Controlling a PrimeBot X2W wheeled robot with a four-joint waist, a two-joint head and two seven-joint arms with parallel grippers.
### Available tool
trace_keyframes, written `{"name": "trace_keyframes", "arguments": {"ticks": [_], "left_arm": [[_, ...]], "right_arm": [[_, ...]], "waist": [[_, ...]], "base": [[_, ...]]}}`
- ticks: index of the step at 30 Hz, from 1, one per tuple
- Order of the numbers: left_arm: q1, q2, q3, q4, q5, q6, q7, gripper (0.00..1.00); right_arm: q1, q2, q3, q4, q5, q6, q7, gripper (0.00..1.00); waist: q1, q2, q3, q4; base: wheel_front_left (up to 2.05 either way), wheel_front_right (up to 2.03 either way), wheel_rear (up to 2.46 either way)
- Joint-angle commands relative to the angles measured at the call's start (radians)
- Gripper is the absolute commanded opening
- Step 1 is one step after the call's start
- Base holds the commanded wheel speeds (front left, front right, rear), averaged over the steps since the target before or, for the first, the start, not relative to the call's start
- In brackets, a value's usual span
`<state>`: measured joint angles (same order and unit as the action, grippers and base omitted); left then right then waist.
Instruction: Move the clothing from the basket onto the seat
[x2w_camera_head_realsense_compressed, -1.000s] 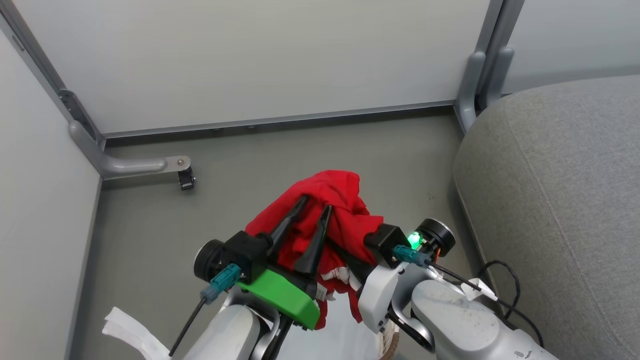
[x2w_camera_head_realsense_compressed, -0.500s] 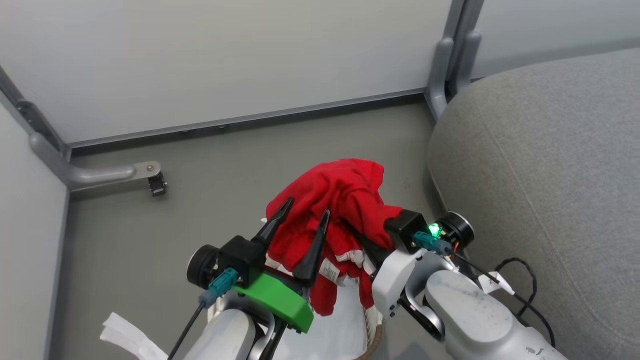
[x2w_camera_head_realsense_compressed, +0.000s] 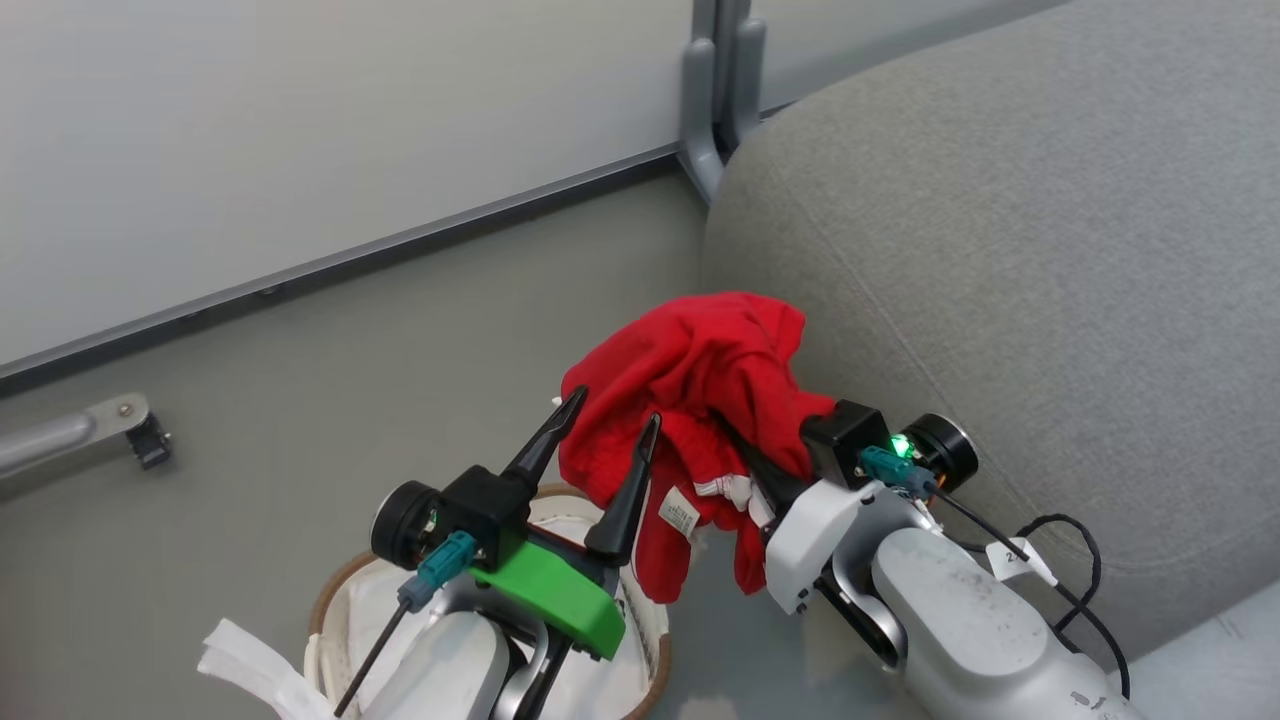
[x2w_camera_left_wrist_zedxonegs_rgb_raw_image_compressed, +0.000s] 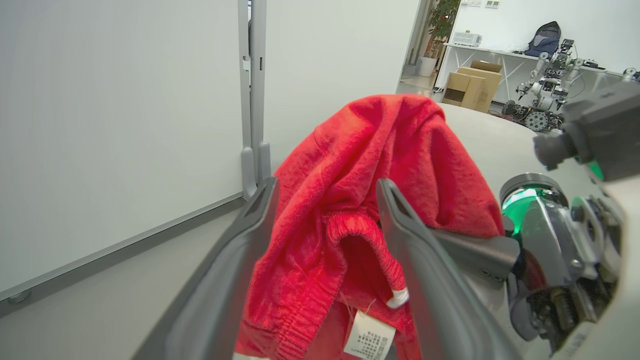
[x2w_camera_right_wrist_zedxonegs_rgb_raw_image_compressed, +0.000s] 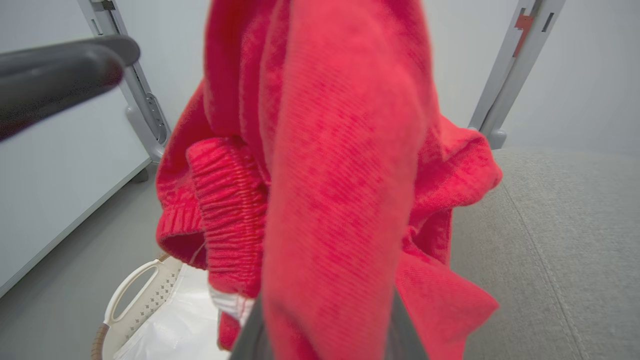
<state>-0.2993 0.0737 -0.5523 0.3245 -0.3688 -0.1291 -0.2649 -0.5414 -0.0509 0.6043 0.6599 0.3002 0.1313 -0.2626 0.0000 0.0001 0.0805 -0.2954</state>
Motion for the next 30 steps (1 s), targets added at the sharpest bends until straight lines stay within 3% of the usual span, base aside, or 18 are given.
{"name": "trace_keyframes", "arguments": {"ticks": [1, 8, 13, 22, 30], "left_arm": [[-0.022, 0.007, 0.0, 0.0, 0.004, -0.002, 0.001, 1.0], [-0.029, 0.011, -0.015, 0.0, -0.003, -0.002, 0.001, 1.0], [-0.043, 0.013, -0.039, 0.005, -0.003, -0.002, 0.001, 1.0], [-0.072, 0.04, -0.065, 0.016, -0.004, -0.002, 0.001, 1.0], [-0.143, 0.083, -0.095, 0.016, 0.03, -0.002, 0.001, 1.0]], "right_arm": [[0.014, -0.002, -0.01, -0.008, -0.008, -0.001, -0.003, 0.0], [0.039, -0.01, -0.056, -0.035, -0.024, -0.001, -0.003, 0.0], [0.053, -0.027, -0.117, -0.052, -0.023, -0.001, -0.003, 0.0], [-0.033, -0.083, -0.243, -0.086, -0.082, -0.001, -0.003, 0.0], [-0.21, -0.217, -0.393, -0.102, -0.156, -0.001, -0.003, 0.0]], "waist": [[0.0, -0.0001, 0.032, -0.119], [0.0, -0.0001, 0.046, -0.214], [0.0, -0.0001, 0.065, -0.234], [0.0, -0.0001, 0.148, -0.24], [0.0, -0.0001, 0.294, -0.177]], "base": [[0.0, 0.0, 0.0], [0.0, 0.0, 0.0], [0.0, 0.0, 0.0], [0.0, 0.0, 0.0], [0.0, 0.0, 0.0]]}}
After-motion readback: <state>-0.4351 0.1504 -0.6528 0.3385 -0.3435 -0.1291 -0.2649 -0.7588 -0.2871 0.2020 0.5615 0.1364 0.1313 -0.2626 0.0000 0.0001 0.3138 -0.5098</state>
